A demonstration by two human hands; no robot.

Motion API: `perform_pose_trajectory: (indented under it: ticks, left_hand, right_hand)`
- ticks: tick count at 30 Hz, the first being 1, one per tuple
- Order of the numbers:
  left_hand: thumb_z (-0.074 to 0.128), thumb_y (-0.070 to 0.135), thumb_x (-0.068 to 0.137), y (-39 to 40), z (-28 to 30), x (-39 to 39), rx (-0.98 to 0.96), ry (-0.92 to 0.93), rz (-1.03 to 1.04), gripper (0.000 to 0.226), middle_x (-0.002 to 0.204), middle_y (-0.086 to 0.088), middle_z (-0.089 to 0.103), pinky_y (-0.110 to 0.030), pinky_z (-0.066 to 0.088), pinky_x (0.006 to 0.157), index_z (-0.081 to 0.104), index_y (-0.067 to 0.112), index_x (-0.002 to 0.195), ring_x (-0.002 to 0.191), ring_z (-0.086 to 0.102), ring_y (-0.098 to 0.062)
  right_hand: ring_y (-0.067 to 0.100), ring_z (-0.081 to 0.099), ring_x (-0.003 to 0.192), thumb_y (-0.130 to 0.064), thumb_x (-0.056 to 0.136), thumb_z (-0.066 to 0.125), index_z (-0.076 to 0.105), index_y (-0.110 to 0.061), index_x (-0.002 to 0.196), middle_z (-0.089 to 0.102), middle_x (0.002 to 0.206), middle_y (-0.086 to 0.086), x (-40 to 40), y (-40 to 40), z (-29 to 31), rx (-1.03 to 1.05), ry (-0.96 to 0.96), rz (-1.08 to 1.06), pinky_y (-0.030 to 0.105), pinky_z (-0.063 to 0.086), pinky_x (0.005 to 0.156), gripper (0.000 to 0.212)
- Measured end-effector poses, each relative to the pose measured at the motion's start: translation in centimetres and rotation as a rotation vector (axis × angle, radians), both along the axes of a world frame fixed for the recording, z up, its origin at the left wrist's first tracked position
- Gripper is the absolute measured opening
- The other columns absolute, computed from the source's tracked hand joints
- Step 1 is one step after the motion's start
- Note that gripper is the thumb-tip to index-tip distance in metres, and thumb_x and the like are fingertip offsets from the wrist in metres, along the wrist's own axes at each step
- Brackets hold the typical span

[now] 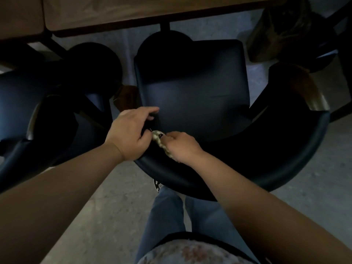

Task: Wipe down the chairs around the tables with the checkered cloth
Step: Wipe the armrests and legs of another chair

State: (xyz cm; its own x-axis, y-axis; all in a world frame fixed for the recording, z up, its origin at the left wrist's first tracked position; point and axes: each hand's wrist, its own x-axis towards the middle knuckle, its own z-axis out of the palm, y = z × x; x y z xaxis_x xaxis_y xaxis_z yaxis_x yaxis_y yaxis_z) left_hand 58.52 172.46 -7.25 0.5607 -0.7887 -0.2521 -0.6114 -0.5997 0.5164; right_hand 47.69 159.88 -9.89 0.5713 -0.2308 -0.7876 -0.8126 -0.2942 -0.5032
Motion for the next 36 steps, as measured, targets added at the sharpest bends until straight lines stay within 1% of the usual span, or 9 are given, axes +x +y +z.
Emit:
perform_pose_trajectory:
  ticks: [2, 6, 9, 12, 19, 23, 26, 29, 36]
  left_hand:
    - [0.047, 0.026, 0.073, -0.1, 0.0, 0.1, 0.017, -0.003, -0.022, 0.061, 0.116, 0.003, 0.065, -0.032, 0.038, 0.101, 0.052, 0.019, 0.134, 0.111, 0.058, -0.015]
    - [0.046, 0.028, 0.073, -0.1, 0.1, 0.1, 0.037, -0.013, -0.029, 0.06, 0.113, 0.004, 0.066, -0.03, 0.038, 0.098, 0.054, 0.021, 0.132, 0.109, 0.058, -0.014]
    - [0.048, 0.026, 0.072, -0.1, 0.2, 0.0, 0.031, -0.032, -0.035, 0.058, 0.112, 0.004, 0.067, -0.025, 0.034, 0.095, 0.056, 0.021, 0.129, 0.106, 0.058, -0.013]
    - [0.048, 0.026, 0.072, -0.1, 0.1, 0.1, 0.04, -0.043, -0.044, 0.058, 0.113, 0.003, 0.067, -0.026, 0.033, 0.096, 0.056, 0.02, 0.129, 0.107, 0.058, -0.016]
    - [0.046, 0.032, 0.072, -0.1, 0.1, 0.2, 0.052, -0.024, -0.052, 0.061, 0.115, 0.005, 0.065, -0.025, 0.032, 0.098, 0.053, 0.02, 0.132, 0.109, 0.058, -0.013]
    - [0.048, 0.03, 0.071, -0.2, 0.1, 0.3, 0.088, -0.036, -0.091, 0.063, 0.117, 0.001, 0.065, -0.032, 0.035, 0.102, 0.052, 0.021, 0.133, 0.111, 0.059, -0.018]
    - [0.042, 0.037, 0.073, -0.4, 0.3, 0.5, 0.161, -0.048, -0.171, 0.071, 0.127, -0.001, 0.063, -0.033, 0.032, 0.107, 0.045, 0.021, 0.142, 0.117, 0.056, -0.021]
    - [0.032, 0.046, 0.074, -0.6, 0.3, 0.5, 0.256, -0.081, -0.299, 0.077, 0.136, 0.001, 0.057, -0.028, 0.02, 0.111, 0.038, 0.026, 0.147, 0.124, 0.051, -0.017]
    - [0.012, 0.055, 0.076, -0.9, 0.1, 0.8, 0.394, -0.154, -0.469, 0.07, 0.134, 0.021, 0.056, -0.028, 0.01, 0.111, 0.059, 0.041, 0.126, 0.131, 0.041, 0.0]
  right_hand:
    - [0.033, 0.059, 0.101, -0.036, 0.091, 0.041, 0.066, -0.019, 0.096, 0.066, 0.106, 0.011, 0.4, 0.1, 0.3, -0.019, -0.051, 0.044, 0.029, 0.041, 0.074, 0.031]
    - [0.035, 0.061, 0.101, -0.017, 0.088, 0.048, 0.067, -0.013, 0.103, 0.068, 0.106, 0.014, 0.5, 0.6, 0.6, -0.087, -0.197, 0.086, 0.03, 0.046, 0.076, 0.025]
    - [0.025, 0.063, 0.103, -0.008, 0.085, 0.053, 0.07, -0.016, 0.112, 0.07, 0.108, 0.007, 0.3, 1.0, 0.6, -0.021, -0.29, -0.108, 0.023, 0.048, 0.086, 0.032]
    - [0.018, 0.062, 0.105, -0.013, 0.088, 0.053, 0.068, -0.018, 0.117, 0.069, 0.111, 0.003, 0.4, 1.4, 0.7, 0.061, -0.332, -0.348, 0.013, 0.04, 0.08, 0.033]
    - [0.034, 0.056, 0.112, -0.018, 0.093, 0.044, 0.06, -0.014, 0.123, 0.061, 0.123, 0.014, 1.2, 1.3, 0.7, 0.004, -0.27, 0.114, 0.035, 0.046, 0.091, 0.034]
    - [0.024, 0.062, 0.106, -0.008, 0.082, 0.057, 0.071, -0.019, 0.114, 0.069, 0.112, 0.006, 0.3, 0.4, 0.3, 0.004, -0.248, 0.025, 0.018, 0.044, 0.085, 0.036]
    - [0.018, 0.061, 0.112, -0.004, 0.079, 0.06, 0.071, -0.022, 0.113, 0.068, 0.117, 0.003, -0.9, -0.5, -0.2, -0.003, -0.237, 0.015, 0.013, 0.04, 0.093, 0.04]
    - [0.02, 0.058, 0.116, 0.0, 0.076, 0.057, 0.069, -0.02, 0.117, 0.066, 0.122, 0.005, -2.0, -2.1, -0.5, -0.05, -0.224, 0.175, 0.014, 0.037, 0.1, 0.047]
    - [0.022, 0.059, 0.114, -0.004, 0.079, 0.058, 0.07, -0.026, 0.116, 0.066, 0.122, 0.002, -5.5, -9.0, -0.7, -0.254, -0.052, 0.575, 0.022, 0.043, 0.1, 0.045]
